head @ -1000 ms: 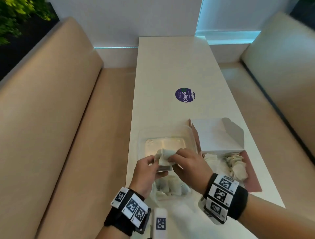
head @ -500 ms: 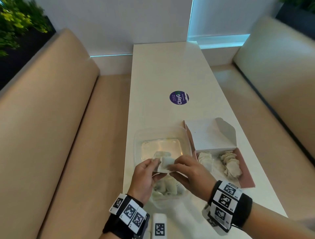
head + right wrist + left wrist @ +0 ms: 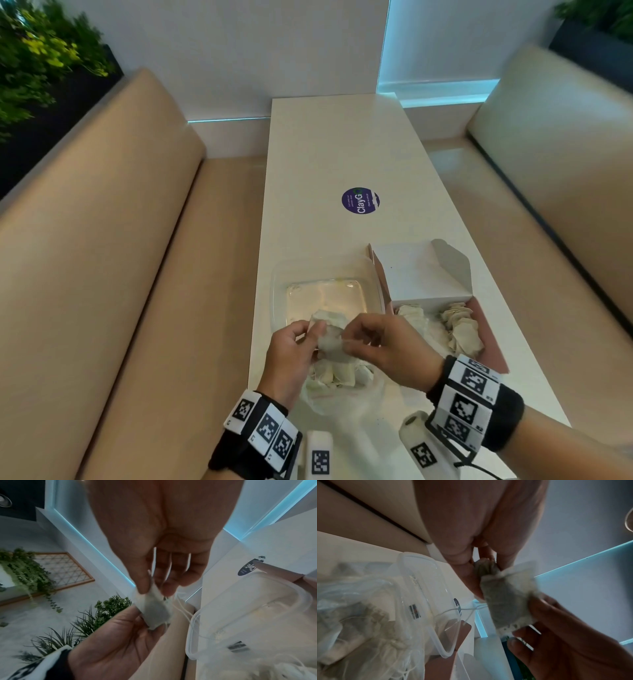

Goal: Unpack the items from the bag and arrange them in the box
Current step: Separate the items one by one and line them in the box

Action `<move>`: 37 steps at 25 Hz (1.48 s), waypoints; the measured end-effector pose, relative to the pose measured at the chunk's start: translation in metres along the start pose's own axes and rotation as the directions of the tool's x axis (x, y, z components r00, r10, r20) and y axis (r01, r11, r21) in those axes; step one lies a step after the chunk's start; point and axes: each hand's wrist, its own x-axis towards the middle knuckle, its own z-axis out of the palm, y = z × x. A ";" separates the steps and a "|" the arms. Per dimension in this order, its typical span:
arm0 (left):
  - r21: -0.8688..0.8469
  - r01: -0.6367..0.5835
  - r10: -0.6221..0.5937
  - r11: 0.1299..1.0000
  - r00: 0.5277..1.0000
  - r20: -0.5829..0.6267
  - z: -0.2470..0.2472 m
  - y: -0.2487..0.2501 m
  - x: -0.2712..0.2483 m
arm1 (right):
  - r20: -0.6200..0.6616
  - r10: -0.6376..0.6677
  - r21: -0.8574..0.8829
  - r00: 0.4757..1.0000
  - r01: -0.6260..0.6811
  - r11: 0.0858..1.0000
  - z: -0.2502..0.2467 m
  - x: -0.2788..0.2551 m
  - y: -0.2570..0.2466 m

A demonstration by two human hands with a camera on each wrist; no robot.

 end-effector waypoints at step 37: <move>-0.226 -0.067 0.042 0.972 0.993 -0.111 -0.006 -0.001 0.016 | 0.065 0.063 0.449 0.996 -0.085 0.889 -0.010 -0.007 0.028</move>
